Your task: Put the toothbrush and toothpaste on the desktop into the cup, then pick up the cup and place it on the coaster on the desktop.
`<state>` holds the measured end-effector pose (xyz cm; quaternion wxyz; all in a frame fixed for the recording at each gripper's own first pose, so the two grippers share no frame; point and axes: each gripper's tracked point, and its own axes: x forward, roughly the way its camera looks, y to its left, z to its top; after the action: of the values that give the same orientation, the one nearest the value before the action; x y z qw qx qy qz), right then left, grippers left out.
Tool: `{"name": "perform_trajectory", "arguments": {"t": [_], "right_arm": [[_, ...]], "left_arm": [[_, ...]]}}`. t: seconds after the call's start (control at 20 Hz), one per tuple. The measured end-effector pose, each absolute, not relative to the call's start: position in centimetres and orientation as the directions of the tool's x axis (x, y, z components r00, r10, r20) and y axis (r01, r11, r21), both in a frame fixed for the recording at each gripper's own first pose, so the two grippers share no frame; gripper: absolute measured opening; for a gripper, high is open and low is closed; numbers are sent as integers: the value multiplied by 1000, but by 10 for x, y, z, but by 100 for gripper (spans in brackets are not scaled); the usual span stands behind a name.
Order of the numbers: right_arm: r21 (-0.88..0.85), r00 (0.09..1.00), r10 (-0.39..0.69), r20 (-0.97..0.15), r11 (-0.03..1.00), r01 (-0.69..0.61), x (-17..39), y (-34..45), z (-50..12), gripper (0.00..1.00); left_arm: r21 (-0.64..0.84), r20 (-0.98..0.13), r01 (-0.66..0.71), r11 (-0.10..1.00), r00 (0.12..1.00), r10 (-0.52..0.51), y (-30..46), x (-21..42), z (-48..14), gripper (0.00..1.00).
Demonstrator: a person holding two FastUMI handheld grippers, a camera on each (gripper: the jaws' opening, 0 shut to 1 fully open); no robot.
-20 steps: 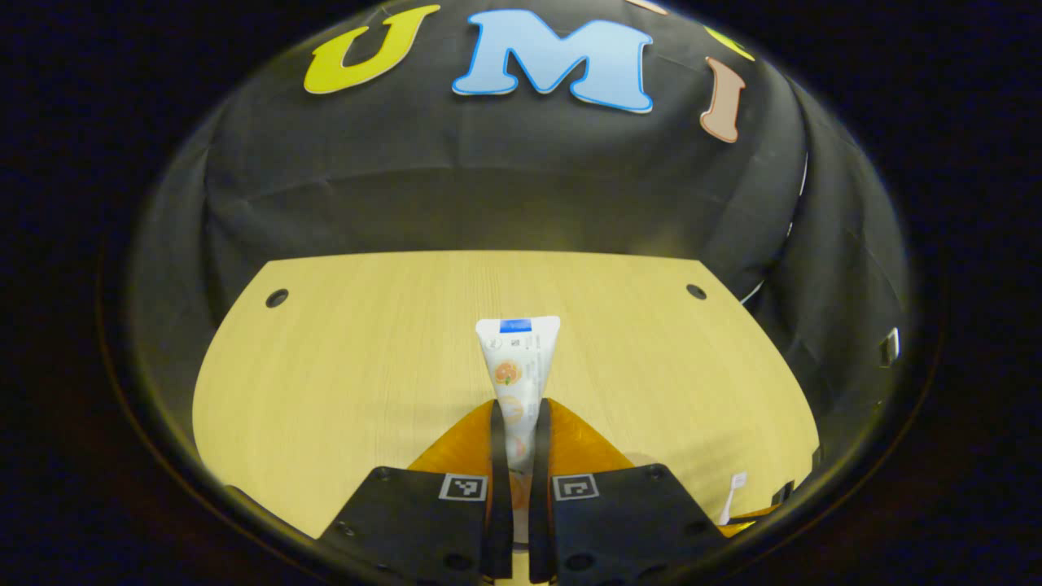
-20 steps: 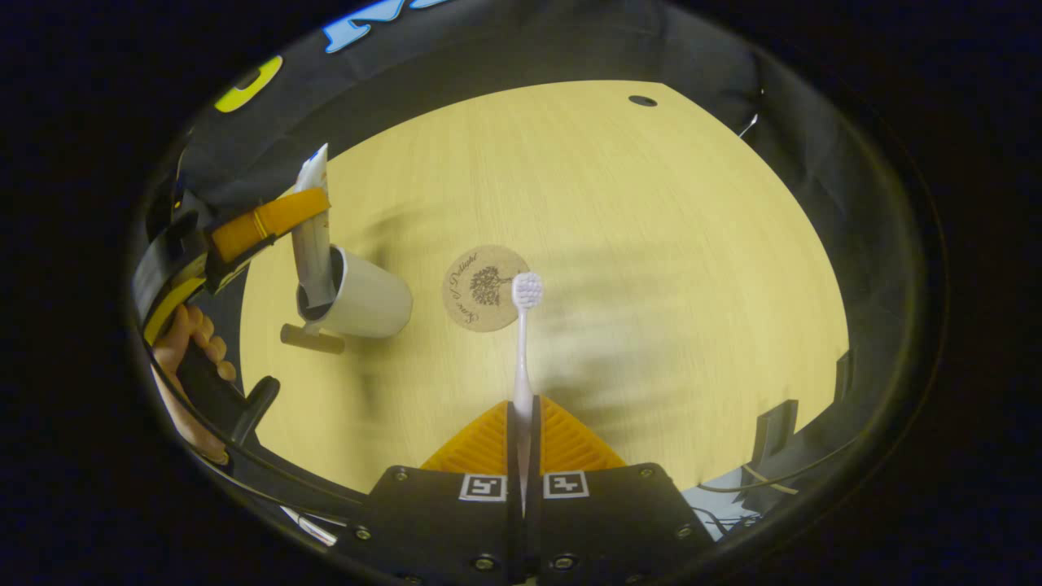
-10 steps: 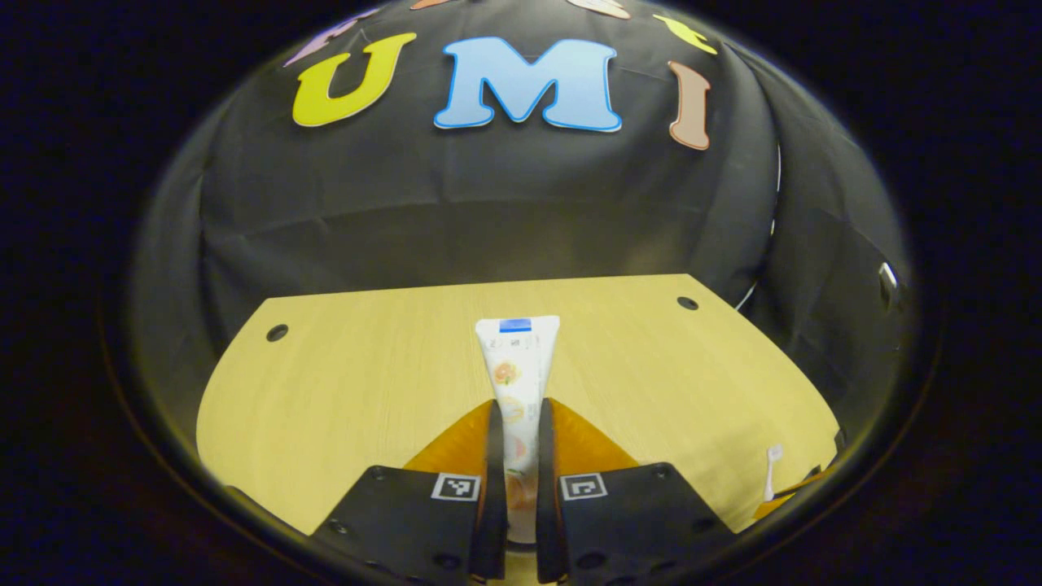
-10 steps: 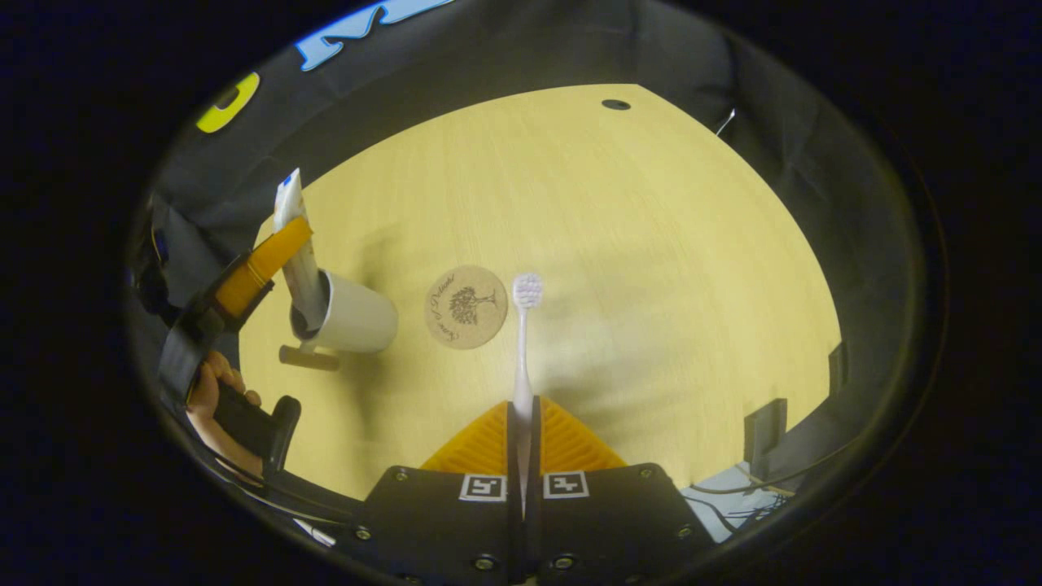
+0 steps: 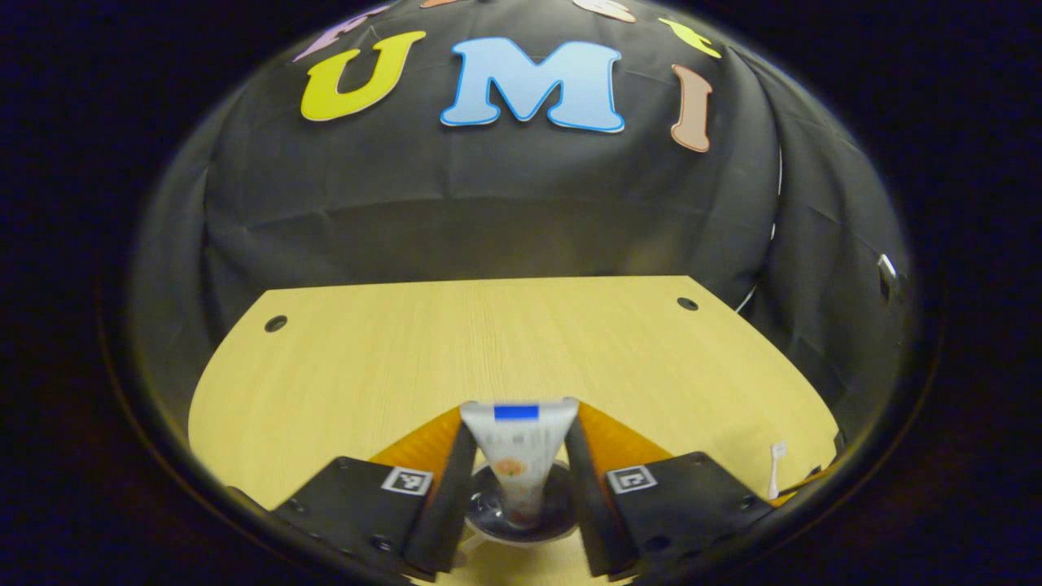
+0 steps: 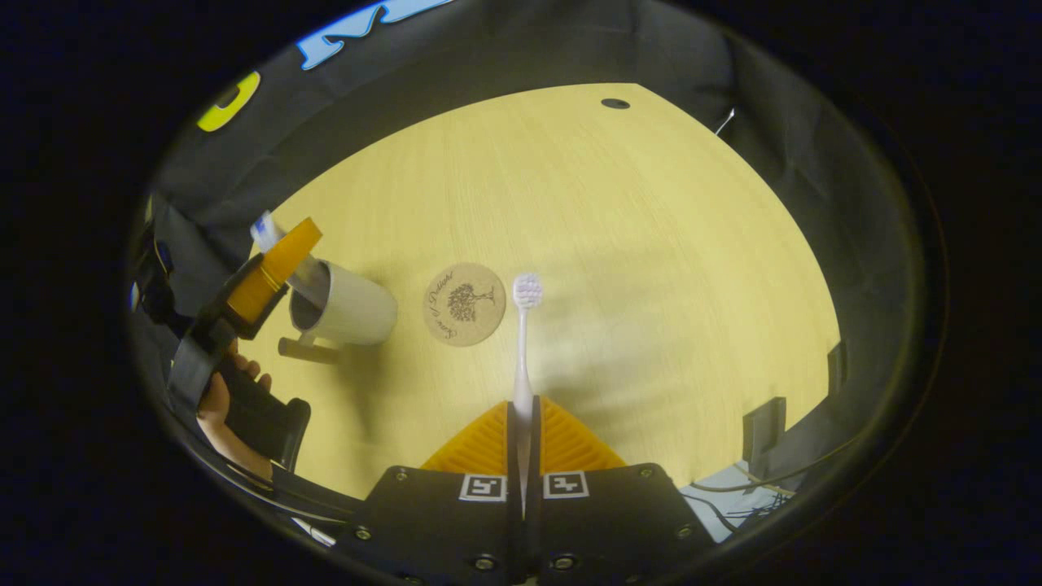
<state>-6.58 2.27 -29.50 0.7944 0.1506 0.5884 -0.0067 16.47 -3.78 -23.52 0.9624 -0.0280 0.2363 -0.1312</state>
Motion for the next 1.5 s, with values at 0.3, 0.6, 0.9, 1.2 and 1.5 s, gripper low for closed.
{"name": "perform_trajectory", "arguments": {"t": [0.3, 0.6, 0.9, 1.2, 1.5], "right_arm": [[252, 325, 185, -927, 952, 175, -59, 27, -289, 3], [281, 374, 213, -902, 950, 138, -33, 41, -271, 3], [318, 426, 254, -868, 944, 86, 0, 67, -251, 3], [343, 487, 279, -827, 938, 45, 32, 92, -230, 2], [381, 534, 309, -787, 924, 26, 67, 121, -216, 3]], "left_arm": [[-101, -433, 236, 966, 864, -256, -31, 152, -225, 85], [-86, -408, 241, 967, 877, -255, -17, 128, -207, 86], [-101, -377, 247, 964, 887, -267, -6, 110, -186, 91], [-103, -294, 264, 959, 913, -283, 4, 102, -136, 90], [-93, -264, 219, 971, 935, -236, 44, 84, -121, 90]]}}
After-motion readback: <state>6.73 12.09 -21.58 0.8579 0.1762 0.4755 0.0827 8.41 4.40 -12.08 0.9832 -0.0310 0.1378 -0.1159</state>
